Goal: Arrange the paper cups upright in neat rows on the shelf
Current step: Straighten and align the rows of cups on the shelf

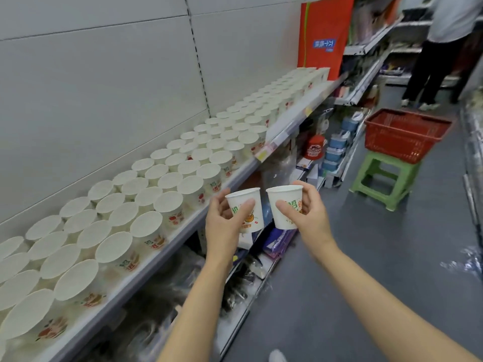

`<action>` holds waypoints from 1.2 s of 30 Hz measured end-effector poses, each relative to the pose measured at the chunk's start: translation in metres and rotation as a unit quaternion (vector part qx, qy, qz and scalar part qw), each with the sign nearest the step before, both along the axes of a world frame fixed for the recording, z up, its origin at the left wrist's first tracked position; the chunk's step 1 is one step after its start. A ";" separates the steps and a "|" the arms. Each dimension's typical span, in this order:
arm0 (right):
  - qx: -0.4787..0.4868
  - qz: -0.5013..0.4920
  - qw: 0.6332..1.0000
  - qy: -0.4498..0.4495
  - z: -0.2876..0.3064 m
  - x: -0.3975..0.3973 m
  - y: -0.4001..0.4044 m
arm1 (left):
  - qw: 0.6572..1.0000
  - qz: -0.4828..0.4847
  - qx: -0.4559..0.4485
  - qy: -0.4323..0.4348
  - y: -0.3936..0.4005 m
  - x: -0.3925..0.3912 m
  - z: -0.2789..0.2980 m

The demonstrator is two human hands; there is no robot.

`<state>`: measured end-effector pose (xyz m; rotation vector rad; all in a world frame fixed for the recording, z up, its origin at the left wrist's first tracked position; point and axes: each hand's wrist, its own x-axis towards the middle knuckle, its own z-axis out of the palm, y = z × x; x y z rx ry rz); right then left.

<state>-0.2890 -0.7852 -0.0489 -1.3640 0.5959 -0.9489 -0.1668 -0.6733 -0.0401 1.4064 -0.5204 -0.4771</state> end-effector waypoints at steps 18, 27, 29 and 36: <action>-0.006 0.016 0.999 0.029 -0.004 0.050 -0.292 | 0.998 0.043 0.038 -0.042 -0.276 0.055 -0.004; -0.070 0.148 0.985 0.048 -0.001 0.081 -0.437 | 0.973 0.188 0.086 -0.104 -0.382 0.057 -0.003; -0.084 0.166 0.981 0.058 -0.004 0.088 -0.459 | 0.967 0.204 0.109 -0.111 -0.398 0.058 -0.005; -0.141 0.220 0.963 0.069 -0.010 0.149 -0.510 | 0.910 0.290 0.189 -0.231 -0.439 0.086 -0.013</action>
